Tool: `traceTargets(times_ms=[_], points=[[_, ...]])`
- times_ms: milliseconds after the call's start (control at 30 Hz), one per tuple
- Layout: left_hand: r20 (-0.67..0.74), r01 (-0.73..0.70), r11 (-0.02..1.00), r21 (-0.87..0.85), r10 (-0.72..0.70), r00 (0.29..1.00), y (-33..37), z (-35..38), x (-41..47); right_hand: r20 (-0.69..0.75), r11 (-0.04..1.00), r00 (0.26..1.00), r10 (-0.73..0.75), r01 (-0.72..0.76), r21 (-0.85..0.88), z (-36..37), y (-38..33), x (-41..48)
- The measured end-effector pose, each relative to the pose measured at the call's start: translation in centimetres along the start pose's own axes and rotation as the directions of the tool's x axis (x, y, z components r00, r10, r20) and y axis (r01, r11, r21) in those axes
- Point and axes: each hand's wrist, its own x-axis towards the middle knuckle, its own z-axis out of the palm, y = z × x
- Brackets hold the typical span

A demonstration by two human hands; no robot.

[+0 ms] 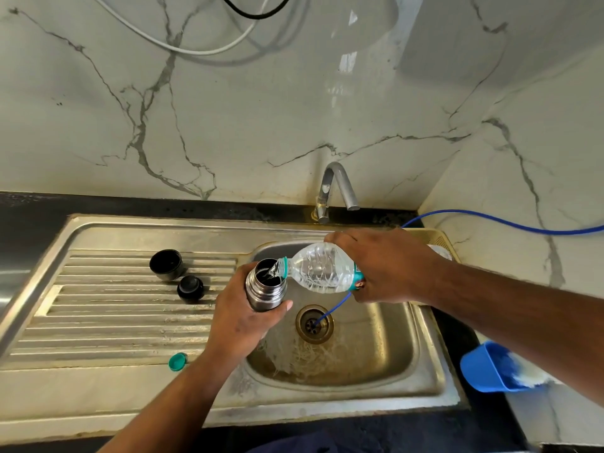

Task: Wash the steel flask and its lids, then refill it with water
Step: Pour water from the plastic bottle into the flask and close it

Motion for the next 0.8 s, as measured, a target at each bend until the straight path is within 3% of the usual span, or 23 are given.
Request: traceTargets(times_ms=[800], points=[[-0.012, -0.013, 1.0, 0.002, 0.013, 1.0, 0.15, -0.1, -0.19, -0.009, 1.0, 1.0, -0.015, 0.015, 0.014, -0.18, -0.31, 0.19]])
